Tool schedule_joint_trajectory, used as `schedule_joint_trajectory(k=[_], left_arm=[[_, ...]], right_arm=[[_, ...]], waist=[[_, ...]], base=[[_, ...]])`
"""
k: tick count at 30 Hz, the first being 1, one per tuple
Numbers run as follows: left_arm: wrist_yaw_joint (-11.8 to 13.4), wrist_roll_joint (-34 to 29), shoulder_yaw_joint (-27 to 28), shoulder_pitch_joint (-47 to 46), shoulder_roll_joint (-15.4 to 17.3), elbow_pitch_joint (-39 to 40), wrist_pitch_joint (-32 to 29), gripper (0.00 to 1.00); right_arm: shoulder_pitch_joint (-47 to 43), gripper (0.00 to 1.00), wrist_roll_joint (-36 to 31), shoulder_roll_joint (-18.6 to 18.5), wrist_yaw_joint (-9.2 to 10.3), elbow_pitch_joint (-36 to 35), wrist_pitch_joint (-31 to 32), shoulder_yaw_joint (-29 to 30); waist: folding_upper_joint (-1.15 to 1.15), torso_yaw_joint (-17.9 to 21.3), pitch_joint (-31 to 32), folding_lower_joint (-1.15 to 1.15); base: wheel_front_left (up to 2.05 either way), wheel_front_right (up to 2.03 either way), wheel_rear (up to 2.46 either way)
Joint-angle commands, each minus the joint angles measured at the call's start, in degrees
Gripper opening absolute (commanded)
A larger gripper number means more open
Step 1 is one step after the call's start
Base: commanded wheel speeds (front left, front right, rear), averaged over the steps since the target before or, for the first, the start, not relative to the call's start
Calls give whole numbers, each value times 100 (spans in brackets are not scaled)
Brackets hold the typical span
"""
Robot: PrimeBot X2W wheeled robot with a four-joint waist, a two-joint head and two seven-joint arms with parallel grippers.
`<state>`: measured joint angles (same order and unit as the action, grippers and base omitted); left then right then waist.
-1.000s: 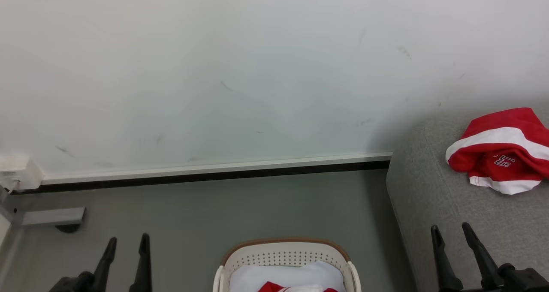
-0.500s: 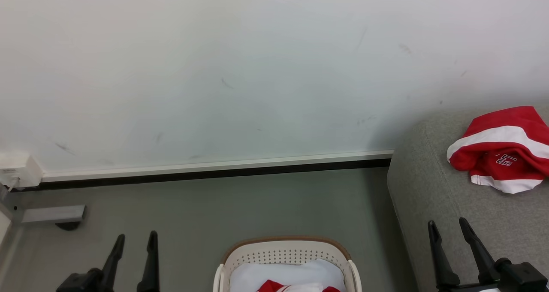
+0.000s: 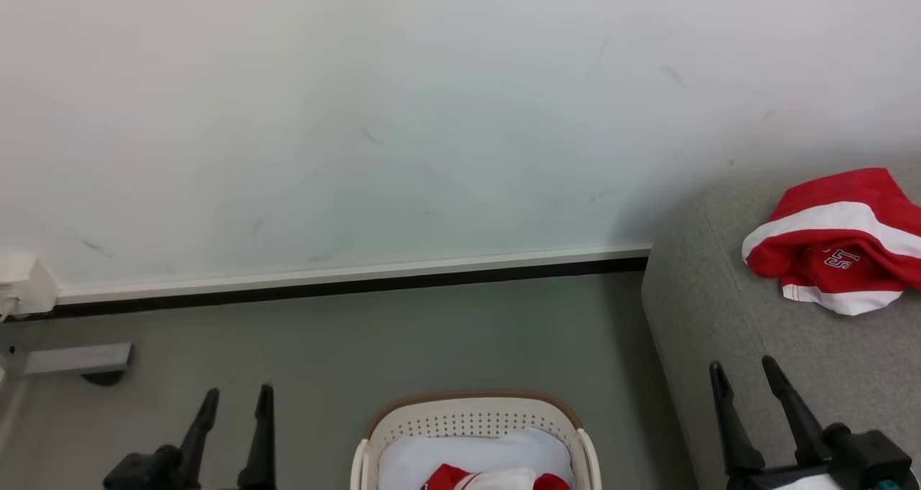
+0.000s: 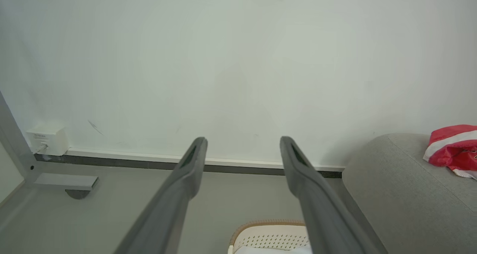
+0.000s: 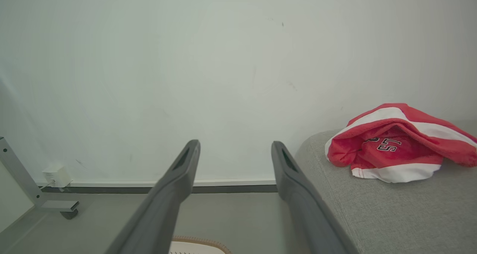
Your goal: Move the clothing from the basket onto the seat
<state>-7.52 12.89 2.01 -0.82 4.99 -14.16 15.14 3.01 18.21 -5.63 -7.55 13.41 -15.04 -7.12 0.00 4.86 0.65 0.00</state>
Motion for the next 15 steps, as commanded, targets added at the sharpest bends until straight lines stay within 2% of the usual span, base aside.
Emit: schedule_joint_trajectory(k=[1,6,15], left_arm=[[10,96,-30,-73,70,18,1,100],[10,206,-415,-292,178,-10,1,100],[11,568,-1683,-1176,848,-382,1,100]], right_arm=[[108,100,30,-55,12,-20,-19,-5],[347,100,-56,-91,12,-101,-19,25],[806,100,-368,144,12,-465,-10,335]], waist=[[0,48,-58,0],[0,186,-424,0],[0,565,-1589,0]], base=[[0,0,0],[0,0,0],[0,0,0]])
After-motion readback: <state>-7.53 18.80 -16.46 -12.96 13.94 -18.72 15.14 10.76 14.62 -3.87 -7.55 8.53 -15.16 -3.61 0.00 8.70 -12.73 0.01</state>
